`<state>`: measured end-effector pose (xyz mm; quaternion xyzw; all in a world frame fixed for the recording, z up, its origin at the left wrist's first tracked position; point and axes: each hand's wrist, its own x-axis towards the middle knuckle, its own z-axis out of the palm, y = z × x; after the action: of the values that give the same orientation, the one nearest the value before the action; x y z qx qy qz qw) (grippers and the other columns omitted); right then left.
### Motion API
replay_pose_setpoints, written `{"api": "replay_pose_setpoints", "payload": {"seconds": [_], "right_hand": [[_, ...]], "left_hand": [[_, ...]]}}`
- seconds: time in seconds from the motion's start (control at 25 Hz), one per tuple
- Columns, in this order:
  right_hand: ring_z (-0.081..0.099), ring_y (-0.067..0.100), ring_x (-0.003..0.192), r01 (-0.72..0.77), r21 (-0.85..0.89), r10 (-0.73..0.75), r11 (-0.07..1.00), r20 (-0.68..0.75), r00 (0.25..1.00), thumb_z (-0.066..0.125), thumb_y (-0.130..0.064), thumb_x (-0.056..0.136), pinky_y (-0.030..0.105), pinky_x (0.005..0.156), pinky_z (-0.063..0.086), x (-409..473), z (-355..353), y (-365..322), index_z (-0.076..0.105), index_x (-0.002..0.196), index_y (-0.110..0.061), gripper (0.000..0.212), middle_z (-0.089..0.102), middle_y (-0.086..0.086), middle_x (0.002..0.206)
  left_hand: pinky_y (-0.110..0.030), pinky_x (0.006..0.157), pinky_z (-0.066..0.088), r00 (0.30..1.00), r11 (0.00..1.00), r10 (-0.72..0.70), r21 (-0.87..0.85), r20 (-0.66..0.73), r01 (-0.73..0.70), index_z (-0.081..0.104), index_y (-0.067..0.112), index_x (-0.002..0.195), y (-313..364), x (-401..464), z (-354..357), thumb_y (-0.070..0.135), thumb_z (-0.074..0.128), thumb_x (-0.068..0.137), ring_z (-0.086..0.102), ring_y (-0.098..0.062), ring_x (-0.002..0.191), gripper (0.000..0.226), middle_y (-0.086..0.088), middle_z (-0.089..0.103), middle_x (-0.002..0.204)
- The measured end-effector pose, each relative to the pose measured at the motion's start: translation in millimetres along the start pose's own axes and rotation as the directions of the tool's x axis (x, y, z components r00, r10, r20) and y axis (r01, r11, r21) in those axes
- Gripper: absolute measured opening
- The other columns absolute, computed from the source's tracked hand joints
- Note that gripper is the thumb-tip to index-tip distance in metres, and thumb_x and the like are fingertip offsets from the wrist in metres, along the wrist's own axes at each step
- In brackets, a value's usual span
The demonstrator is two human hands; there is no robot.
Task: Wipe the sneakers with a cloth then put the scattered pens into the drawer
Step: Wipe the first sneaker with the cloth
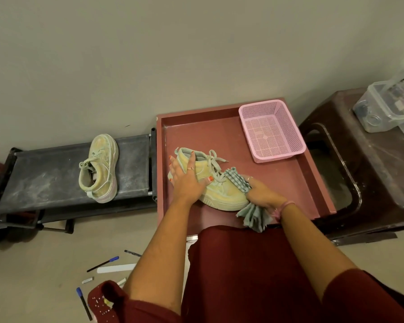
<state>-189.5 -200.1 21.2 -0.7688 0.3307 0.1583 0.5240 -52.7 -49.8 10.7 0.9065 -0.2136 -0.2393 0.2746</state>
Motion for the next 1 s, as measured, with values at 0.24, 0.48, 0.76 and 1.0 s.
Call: {"api": "replay_pose_setpoints", "payload": {"seconds": [0.24, 0.48, 0.76, 1.0], "right_hand": [[0.050, 0.017, 0.119, 0.105, -0.028, -0.098, 0.994, 0.175, 0.980, 0.037, 0.019, 0.086, 0.005, 0.078, 0.043, 16, -1, -22, 0.036, 0.141, -0.018, 0.067, 0.051, 0.001, 0.131], [0.019, 0.008, 0.137, 0.115, 0.033, -0.118, 0.993, 0.139, 0.983, 0.035, 0.024, 0.083, 0.003, 0.102, 0.015, 0, 15, 0, 0.018, 0.148, -0.004, 0.072, 0.021, -0.003, 0.147], [0.051, -0.009, 0.080, 0.025, 0.190, -0.043, 0.982, 0.089, 0.995, 0.034, 0.020, 0.084, 0.007, 0.069, 0.043, -4, 23, 18, 0.029, 0.147, -0.014, 0.072, 0.053, -0.012, 0.104], [0.046, 0.020, 0.127, 0.051, 0.192, -0.076, 0.980, 0.126, 0.989, 0.038, 0.015, 0.080, 0.039, 0.109, 0.038, -3, 27, 1, 0.027, 0.147, -0.017, 0.075, 0.047, 0.001, 0.136]], "left_hand": [[-0.050, 0.120, 0.007, 0.998, 0.993, 0.039, -0.112, 0.043, -0.034, 0.005, 0.030, 0.153, -29, -5, 2, 0.029, 0.071, 0.085, -0.017, -0.036, 0.145, 0.095, -0.014, -0.041, 0.149], [-0.039, 0.115, 0.021, 1.000, 0.981, 0.025, -0.194, 0.016, -0.021, -0.003, 0.031, 0.153, -11, 0, 6, 0.001, 0.057, 0.091, 0.014, -0.031, 0.146, 0.092, -0.020, -0.003, 0.160], [-0.030, 0.105, 0.039, 0.992, 0.920, -0.116, -0.380, -0.041, 0.092, 0.044, 0.015, 0.142, 9, -35, 39, 0.016, 0.069, 0.084, 0.048, -0.021, 0.129, 0.063, -0.003, 0.050, 0.142], [-0.034, 0.120, 0.016, 0.995, 0.972, -0.067, -0.222, 0.075, 0.082, 0.018, 0.010, 0.153, -2, -48, 45, 0.026, 0.071, 0.086, 0.009, -0.021, 0.148, 0.087, -0.005, 0.006, 0.161]]}}
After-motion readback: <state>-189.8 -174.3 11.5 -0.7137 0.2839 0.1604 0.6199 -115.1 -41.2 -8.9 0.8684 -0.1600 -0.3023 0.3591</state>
